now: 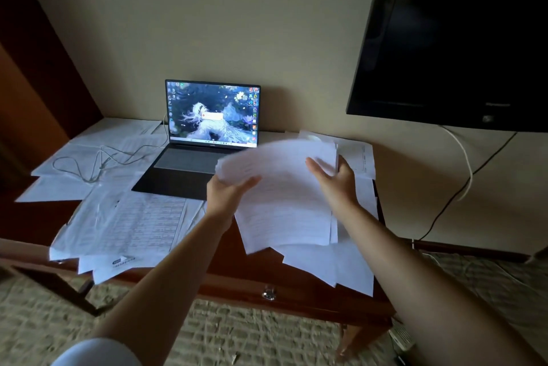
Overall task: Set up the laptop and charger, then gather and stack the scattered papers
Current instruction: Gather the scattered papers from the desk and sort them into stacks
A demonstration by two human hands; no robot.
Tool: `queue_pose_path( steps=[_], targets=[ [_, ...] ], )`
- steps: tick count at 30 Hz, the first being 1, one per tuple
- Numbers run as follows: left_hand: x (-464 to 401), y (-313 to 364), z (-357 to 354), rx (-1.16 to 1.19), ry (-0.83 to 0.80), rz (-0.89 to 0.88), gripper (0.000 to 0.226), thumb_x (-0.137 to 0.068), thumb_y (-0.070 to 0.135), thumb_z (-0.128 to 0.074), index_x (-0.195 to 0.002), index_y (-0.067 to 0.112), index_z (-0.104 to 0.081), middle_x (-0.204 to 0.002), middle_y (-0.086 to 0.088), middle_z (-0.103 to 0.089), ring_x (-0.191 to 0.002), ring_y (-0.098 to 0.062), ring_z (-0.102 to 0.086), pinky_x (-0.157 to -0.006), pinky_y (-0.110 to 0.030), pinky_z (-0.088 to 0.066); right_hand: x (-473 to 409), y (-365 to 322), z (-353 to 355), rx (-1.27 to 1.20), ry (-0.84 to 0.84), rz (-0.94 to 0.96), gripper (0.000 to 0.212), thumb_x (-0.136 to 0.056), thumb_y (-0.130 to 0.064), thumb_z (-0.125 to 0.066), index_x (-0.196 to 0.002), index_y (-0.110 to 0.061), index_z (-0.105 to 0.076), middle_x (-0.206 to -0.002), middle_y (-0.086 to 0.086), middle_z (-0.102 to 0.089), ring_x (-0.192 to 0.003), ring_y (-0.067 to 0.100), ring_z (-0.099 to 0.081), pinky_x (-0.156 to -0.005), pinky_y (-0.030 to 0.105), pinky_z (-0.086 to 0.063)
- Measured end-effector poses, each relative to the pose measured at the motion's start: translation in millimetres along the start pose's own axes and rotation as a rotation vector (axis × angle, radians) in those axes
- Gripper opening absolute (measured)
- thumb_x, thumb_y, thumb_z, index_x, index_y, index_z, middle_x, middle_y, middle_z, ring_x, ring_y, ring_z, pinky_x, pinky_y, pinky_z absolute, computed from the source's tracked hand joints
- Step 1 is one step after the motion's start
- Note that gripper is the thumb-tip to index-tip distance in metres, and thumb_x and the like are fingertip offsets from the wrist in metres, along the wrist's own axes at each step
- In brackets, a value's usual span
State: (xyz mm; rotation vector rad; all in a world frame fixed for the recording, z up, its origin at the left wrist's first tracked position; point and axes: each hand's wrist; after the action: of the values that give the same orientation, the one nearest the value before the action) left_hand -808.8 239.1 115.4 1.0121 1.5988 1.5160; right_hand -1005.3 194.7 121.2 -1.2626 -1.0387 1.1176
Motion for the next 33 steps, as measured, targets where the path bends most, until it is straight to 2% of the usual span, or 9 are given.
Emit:
queue_pose_path(
  steps=[2, 4, 9, 13, 16, 22, 25, 28, 33],
  targets=[
    [1, -7, 4, -0.027, -0.01, -0.024, 0.048, -0.068, 0.008, -0.083, -0.11, 0.016, -0.061, -0.105, -0.005, -0.062, -0.095, -0.018, -0.061, -0.081, -0.026, -0.056, 4, 11, 0, 0.006, 0.069, 0.004, 0.045, -0.077, -0.047, -0.073, -0.114, -0.027, -0.06, -0.111, -0.011, -0.065, -0.107, 0.009, -0.06, -0.092, 0.027, -0.047],
    [2, -10, 1, -0.035, -0.04, -0.048, 0.06, -0.068, 0.01, -0.084, -0.12, 0.015, -0.055, -0.11, -0.008, -0.059, -0.098, -0.019, -0.061, -0.084, -0.027, -0.055, 6, 10, -4, -0.048, 0.119, -0.004, 0.053, -0.079, -0.052, -0.068, -0.123, -0.025, -0.055, -0.12, -0.011, -0.059, -0.114, 0.009, -0.054, -0.093, 0.026, -0.043],
    [-5, 3, -17, -0.106, 0.03, -0.088, 0.029, -0.07, 0.018, -0.084, -0.089, 0.019, -0.062, -0.084, 0.0, -0.068, -0.078, -0.017, -0.067, -0.065, -0.027, -0.056, -2, -21, -21, -0.047, 0.184, -0.011, 0.031, -0.08, -0.058, -0.063, -0.094, -0.03, -0.057, -0.108, -0.019, -0.055, -0.101, 0.003, -0.05, -0.09, 0.024, -0.039],
    [-4, 10, -25, -0.016, 0.056, -0.087, 0.061, -0.073, 0.042, -0.078, -0.118, 0.008, -0.058, -0.098, -0.001, -0.067, -0.092, -0.016, -0.065, -0.077, -0.028, -0.055, -11, -20, -22, -0.087, 0.281, -0.032, 0.022, -0.082, -0.051, -0.063, -0.076, -0.03, -0.057, -0.089, -0.014, -0.064, -0.089, 0.011, -0.06, -0.074, 0.028, -0.044],
    [-3, 15, -33, 0.023, 0.139, -0.131, 0.024, -0.094, 0.036, -0.055, -0.109, 0.017, -0.059, -0.08, 0.002, -0.058, -0.078, -0.012, -0.057, -0.06, -0.016, -0.046, -15, -23, -23, -0.092, 0.305, -0.016, 0.018, -0.086, -0.043, -0.06, -0.074, -0.031, -0.053, -0.088, -0.016, -0.061, -0.081, 0.0, -0.055, -0.076, 0.027, -0.043],
    [-7, 15, -38, 0.027, 0.325, -0.131, 0.022, -0.097, 0.019, -0.039, -0.112, 0.017, -0.056, -0.074, 0.008, -0.048, -0.065, -0.004, -0.044, -0.062, -0.023, -0.037, -21, -21, -20, 0.003, 0.369, 0.014, 0.02, -0.087, -0.043, -0.059, -0.089, -0.024, -0.055, -0.097, -0.013, -0.063, -0.09, 0.011, -0.059, -0.072, 0.028, -0.042],
    [-7, 20, -38, 0.001, 0.34, -0.123, 0.019, -0.098, 0.029, -0.044, -0.109, 0.02, -0.056, -0.082, 0.013, -0.052, -0.075, 0.0, -0.049, -0.064, -0.017, -0.037, -18, -19, -17, -0.02, 0.238, 0.073, 0.04, -0.085, -0.048, -0.063, -0.115, -0.025, -0.05, -0.114, -0.017, -0.053, -0.103, 0.001, -0.049, -0.082, 0.022, -0.036],
    [-14, 17, -38, -0.013, 0.337, -0.107, 0.023, -0.098, 0.032, -0.044, -0.111, 0.016, -0.055, -0.08, 0.008, -0.052, -0.075, -0.005, -0.051, -0.066, -0.022, -0.04, -16, 1, -9, -0.031, 0.023, 0.065, 0.068, -0.08, -0.028, -0.075, -0.137, -0.027, -0.036, -0.125, -0.022, -0.041, -0.117, -0.006, -0.04, -0.094, 0.016, -0.033],
    [-14, 18, -39, -0.103, 0.224, -0.155, 0.026, -0.093, 0.037, -0.056, -0.111, 0.018, -0.053, -0.088, 0.005, -0.054, -0.08, -0.008, -0.053, -0.067, -0.019, -0.042, -19, 17, 3, 0.093, -0.094, -0.119, 0.019, -0.074, -0.015, -0.08, -0.085, -0.017, -0.065, -0.081, -0.005, -0.065, -0.084, 0.019, -0.066, -0.065, 0.02, -0.049]
  ],
)
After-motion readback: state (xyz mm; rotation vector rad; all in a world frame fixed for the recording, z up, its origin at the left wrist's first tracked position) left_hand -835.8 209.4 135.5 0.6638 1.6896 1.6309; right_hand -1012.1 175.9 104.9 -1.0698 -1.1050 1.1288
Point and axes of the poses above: each hand's wrist, its own x-axis away from the middle knuckle, its own z-axis out of the back of the hand, y = z × x
